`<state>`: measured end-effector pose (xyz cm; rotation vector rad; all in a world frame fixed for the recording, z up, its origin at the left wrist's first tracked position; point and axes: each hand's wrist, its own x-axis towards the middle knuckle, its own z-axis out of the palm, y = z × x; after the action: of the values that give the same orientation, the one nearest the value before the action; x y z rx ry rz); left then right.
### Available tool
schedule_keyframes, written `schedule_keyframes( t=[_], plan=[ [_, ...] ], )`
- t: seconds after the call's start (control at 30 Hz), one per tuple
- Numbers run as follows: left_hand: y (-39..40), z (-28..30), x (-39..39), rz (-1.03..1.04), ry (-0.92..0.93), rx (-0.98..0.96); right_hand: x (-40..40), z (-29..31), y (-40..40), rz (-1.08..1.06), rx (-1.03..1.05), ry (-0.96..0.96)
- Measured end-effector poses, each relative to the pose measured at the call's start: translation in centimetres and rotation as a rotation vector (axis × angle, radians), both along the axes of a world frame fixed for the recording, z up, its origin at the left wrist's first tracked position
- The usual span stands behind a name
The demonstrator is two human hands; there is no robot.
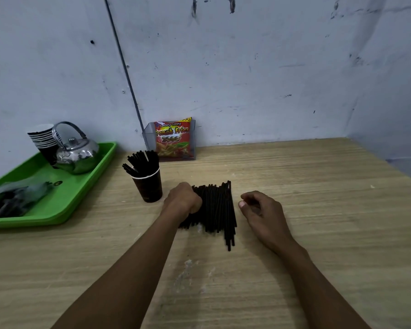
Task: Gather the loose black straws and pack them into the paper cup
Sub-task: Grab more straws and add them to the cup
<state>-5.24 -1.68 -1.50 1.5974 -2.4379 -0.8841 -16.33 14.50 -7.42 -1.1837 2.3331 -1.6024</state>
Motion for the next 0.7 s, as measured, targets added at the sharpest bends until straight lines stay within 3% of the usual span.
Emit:
schedule_keyframes(
  t=[0.37,0.7],
  plan=[
    [1.3,0.2,-0.6,-0.051,-0.123,-0.068,0.0,0.0,0.0,0.001,0.005,0.035],
    [0.9,0.5,0.8,-0.122,-0.105,-0.106,0.0,0.0,0.0,-0.010,0.008,0.055]
  ],
)
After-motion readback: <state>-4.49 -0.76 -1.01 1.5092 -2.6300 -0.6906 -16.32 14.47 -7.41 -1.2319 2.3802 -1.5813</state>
